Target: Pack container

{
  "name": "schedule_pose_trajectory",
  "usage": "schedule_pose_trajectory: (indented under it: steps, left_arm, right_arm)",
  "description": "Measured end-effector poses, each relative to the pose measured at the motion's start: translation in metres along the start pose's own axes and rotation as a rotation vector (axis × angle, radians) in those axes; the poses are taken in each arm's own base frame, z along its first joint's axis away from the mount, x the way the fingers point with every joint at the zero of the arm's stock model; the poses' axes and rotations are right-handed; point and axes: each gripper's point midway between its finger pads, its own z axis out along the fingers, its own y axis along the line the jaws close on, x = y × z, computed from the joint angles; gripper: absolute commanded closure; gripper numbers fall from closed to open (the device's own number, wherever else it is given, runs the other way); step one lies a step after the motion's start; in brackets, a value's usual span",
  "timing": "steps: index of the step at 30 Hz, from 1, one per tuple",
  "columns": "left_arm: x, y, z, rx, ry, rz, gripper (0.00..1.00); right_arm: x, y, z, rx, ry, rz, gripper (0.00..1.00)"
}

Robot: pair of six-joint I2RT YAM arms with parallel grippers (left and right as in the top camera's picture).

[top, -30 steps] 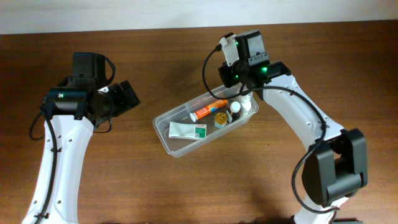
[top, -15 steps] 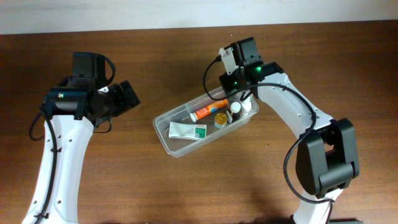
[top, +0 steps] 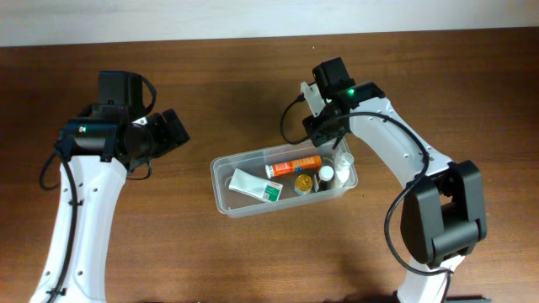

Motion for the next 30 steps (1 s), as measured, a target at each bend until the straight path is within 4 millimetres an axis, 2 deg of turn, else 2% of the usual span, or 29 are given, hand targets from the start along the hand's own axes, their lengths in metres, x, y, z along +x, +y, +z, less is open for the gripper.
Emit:
schedule_pose_trajectory:
  steps: [6,16,17,18,20,21,22,23,25,27,30]
  left_arm:
    - [0.000,0.000,0.000,0.001,0.000,0.000,0.01]
    - [0.000,0.000,0.000,0.000,0.000,0.000,0.01]
    - [0.000,0.000,0.000,0.001,0.000,0.000,0.01]
    - [-0.001,0.000,0.000,0.002,-0.004,0.001,0.01]
    - [-0.012,-0.004,0.000,0.012,-0.051,0.048,0.01]
    - [-0.020,-0.006,0.000,0.011,-0.087,0.083,0.01]
    - [-0.026,-0.008,-0.001,0.011,-0.114,0.115,0.01]
    - [-0.031,-0.009,-0.001,0.007,-0.136,0.151,0.01]
    - [-0.035,-0.009,0.001,-0.003,-0.152,0.219,0.01]
    - [-0.036,-0.008,0.011,-0.025,-0.135,0.284,0.01]
    - [-0.032,-0.005,0.040,-0.062,-0.062,0.375,0.01]
  right_arm:
    - [0.005,0.001,-0.005,-0.002,0.017,0.001,0.96]
    - [-0.007,0.000,-0.039,0.018,-0.069,0.011,0.94]
    - [-0.007,-0.003,-0.042,0.031,-0.075,0.031,0.84]
    - [-0.007,-0.005,-0.044,0.043,-0.079,0.047,0.50]
    - [-0.015,-0.028,-0.061,0.089,-0.116,0.168,0.01]
    - [-0.018,-0.039,-0.069,0.098,-0.134,0.211,0.02]
    - [-0.024,-0.060,-0.085,0.115,-0.172,0.283,0.02]
    - [-0.025,-0.070,-0.093,0.122,-0.190,0.314,0.02]
    - [-0.024,-0.102,-0.118,0.152,-0.235,0.402,0.02]
    - [-0.016,-0.128,-0.138,0.181,-0.258,0.475,0.02]
    - [0.010,-0.144,-0.147,0.189,-0.208,0.552,0.01]
